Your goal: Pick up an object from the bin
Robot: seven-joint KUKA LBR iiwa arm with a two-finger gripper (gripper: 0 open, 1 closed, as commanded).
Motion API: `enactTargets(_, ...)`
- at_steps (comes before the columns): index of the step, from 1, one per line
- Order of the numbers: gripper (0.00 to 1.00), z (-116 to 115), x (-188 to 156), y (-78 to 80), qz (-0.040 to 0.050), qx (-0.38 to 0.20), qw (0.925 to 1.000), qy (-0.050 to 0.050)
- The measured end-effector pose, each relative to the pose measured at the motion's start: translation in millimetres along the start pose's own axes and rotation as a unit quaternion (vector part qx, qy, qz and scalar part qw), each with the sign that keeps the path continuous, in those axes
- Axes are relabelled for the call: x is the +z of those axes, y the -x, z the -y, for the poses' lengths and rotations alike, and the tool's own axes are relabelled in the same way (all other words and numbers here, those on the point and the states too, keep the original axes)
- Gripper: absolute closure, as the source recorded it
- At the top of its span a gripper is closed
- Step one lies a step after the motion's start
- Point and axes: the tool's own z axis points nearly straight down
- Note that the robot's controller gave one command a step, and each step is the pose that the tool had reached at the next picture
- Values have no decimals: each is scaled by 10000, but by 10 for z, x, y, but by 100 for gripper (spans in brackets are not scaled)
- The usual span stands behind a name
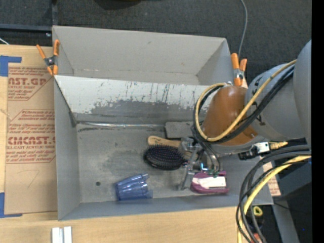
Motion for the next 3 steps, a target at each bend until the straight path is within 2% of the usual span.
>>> enactTargets(1, 0, -297, 81, 294, 45, 339, 9994, 40)
enactTargets(2, 100, -37, 13, 52, 22, 61, 10000, 4)
enactTargets(3, 100, -37, 9, 53, 26, 61, 10000, 5)
